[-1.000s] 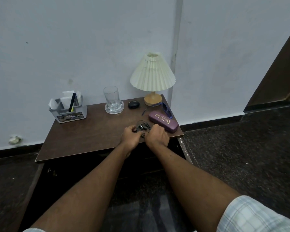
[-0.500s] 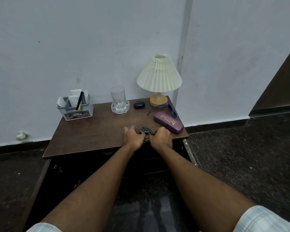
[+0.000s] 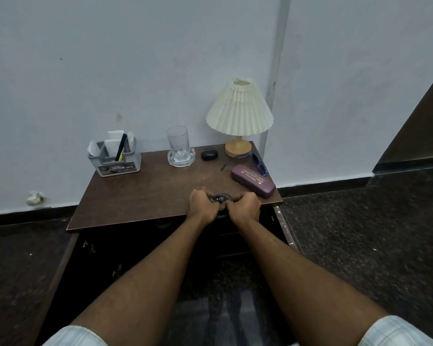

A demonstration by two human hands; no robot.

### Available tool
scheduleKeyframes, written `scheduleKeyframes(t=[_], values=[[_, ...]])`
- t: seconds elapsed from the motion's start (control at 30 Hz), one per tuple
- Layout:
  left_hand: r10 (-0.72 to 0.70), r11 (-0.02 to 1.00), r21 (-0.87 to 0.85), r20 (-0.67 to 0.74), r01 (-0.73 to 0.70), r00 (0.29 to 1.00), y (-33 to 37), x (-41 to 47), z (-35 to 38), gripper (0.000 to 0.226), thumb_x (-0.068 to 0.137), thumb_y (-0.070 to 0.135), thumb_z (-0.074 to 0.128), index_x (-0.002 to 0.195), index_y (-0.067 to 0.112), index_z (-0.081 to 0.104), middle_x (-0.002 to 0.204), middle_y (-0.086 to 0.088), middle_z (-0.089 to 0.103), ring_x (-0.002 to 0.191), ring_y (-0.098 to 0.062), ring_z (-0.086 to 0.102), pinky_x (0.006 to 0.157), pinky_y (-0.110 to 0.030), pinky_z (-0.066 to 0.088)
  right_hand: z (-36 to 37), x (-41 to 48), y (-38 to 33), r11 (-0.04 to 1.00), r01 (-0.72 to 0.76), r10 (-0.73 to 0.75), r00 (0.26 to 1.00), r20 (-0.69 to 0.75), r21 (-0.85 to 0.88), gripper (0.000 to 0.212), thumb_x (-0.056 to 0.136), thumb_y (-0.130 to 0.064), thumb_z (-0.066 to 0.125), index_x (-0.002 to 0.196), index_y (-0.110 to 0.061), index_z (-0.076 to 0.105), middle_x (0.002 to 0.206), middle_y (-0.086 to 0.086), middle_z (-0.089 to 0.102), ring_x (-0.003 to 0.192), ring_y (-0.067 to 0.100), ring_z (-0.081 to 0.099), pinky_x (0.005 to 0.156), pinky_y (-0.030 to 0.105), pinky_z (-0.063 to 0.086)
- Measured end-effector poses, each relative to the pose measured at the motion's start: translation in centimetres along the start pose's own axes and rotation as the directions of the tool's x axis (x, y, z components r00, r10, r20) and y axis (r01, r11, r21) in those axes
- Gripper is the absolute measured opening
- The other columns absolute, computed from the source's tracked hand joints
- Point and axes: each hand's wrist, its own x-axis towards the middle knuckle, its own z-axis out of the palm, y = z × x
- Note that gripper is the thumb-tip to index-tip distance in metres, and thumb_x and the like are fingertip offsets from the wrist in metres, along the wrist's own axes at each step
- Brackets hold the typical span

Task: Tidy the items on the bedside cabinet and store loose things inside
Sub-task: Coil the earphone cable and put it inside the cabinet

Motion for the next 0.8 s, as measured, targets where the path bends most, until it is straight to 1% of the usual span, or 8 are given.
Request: scheduleKeyframes(t=[0.2, 0.27, 0.33, 0.43, 0.5, 0.57, 0.67, 0.8], values=[[-0.041, 0.997, 0.065, -0.145, 0.051, 0.989, 0.0, -4.1, 0.9, 0.027, 0.083, 0.027, 0.064, 0.109, 0.025, 0.069, 0.121, -0.004, 0.049, 0.115, -0.029, 0.046, 0.098, -0.034, 0.043, 0.5, -1.3, -0.1, 0.971, -0.117, 0.131, 0.990, -0.054, 0.210, 0.017, 0.069, -0.005, 0.073, 0.083, -0.015, 0.075, 0.086, 0.002, 0.074, 0.080, 0.018, 0.070, 0.077, 0.028, 0.058], [-0.102, 0.995, -0.037, -0.228, 0.096, 0.968, -0.4, -5.4, 1.6, 0.023, 0.082, 0.024, 0.066, 0.105, 0.025, 0.069, 0.120, -0.001, 0.047, 0.111, -0.027, 0.047, 0.096, -0.033, 0.044, 0.8, -1.7, 0.0, 0.948, -0.137, 0.157, 0.986, -0.048, 0.286, 0.017, 0.066, -0.003, 0.074, 0.078, -0.015, 0.072, 0.081, 0.002, 0.073, 0.075, 0.018, 0.070, 0.075, 0.033, 0.061], [-0.189, 0.964, -0.232, -0.267, 0.128, 0.945, -1.0, -6.0, 2.4, 0.020, 0.080, 0.018, 0.069, 0.099, 0.022, 0.070, 0.117, 0.000, 0.047, 0.103, -0.022, 0.053, 0.094, -0.030, 0.048, 0.9, -2.3, 0.2, 0.919, -0.165, 0.180, 0.984, -0.010, 0.358, 0.017, 0.066, 0.000, 0.075, 0.073, -0.015, 0.071, 0.074, 0.002, 0.072, 0.068, 0.017, 0.071, 0.068, 0.033, 0.062], [-0.326, 0.778, -0.604, -0.154, 0.173, 0.933, -1.7, -6.4, 3.0, 0.021, 0.074, 0.010, 0.071, 0.092, 0.021, 0.072, 0.104, -0.001, 0.064, 0.089, -0.017, 0.066, 0.083, -0.027, 0.055, 1.1, -3.3, 1.5, 0.903, -0.189, 0.171, 0.982, 0.080, 0.385, 0.014, 0.068, 0.000, 0.076, 0.074, -0.012, 0.073, 0.071, 0.004, 0.073, 0.061, 0.013, 0.069, 0.058, 0.025, 0.059], [-0.398, 0.603, -0.754, 0.000, 0.261, 0.917, -2.1, -6.8, 2.6, 0.019, 0.079, -0.001, 0.067, 0.091, 0.013, 0.072, 0.084, -0.005, 0.071, 0.075, -0.019, 0.068, 0.067, -0.027, 0.056, 1.4, -3.8, 2.5, 0.891, -0.225, 0.165, 0.970, 0.181, 0.394, 0.013, 0.068, 0.003, 0.075, 0.075, -0.008, 0.075, 0.073, 0.011, 0.075, 0.064, 0.020, 0.071, 0.064, 0.034, 0.063], [-0.402, 0.494, -0.816, 0.091, 0.300, 0.911, -2.9, -7.1, 1.8, 0.017, 0.083, -0.008, 0.062, 0.087, 0.007, 0.068, 0.075, -0.010, 0.068, 0.066, -0.020, 0.065, 0.062, -0.026, 0.055, 1.5, -4.5, 3.3, 0.880, -0.254, 0.147, 0.949, 0.280, 0.400, 0.014, 0.071, 0.008, 0.072, 0.077, -0.005, 0.074, 0.078, 0.019, 0.075, 0.070, 0.028, 0.072, 0.073, 0.043, 0.063], [-0.387, 0.453, -0.829, 0.148, 0.327, 0.910, -3.7, -7.9, -0.1, 0.017, 0.086, -0.011, 0.058, 0.086, 0.004, 0.066, 0.067, -0.010, 0.066, 0.054, -0.016, 0.063, 0.056, -0.025, 0.054, 1.4, -5.5, 3.5, 0.876, -0.275, 0.130, 0.925, 0.357, 0.395, 0.014, 0.075, 0.011, 0.071, 0.083, 0.000, 0.071, 0.087, 0.024, 0.073, 0.074, 0.032, 0.071, 0.076, 0.043, 0.061], [-0.366, 0.421, -0.844, 0.178, 0.333, 0.913, -5.2, -9.0, -1.8, 0.019, 0.086, -0.015, 0.058, 0.080, 0.001, 0.067, 0.071, -0.014, 0.068, 0.060, -0.018, 0.067, 0.059, -0.026, 0.058, 1.5, -7.1, 3.1, 0.872, -0.260, 0.070, 0.905, 0.420, 0.415, 0.019, 0.078, 0.012, 0.071, 0.096, 0.006, 0.069, 0.089, 0.024, 0.071, 0.067, 0.023, 0.068, 0.061, 0.027, 0.058]])
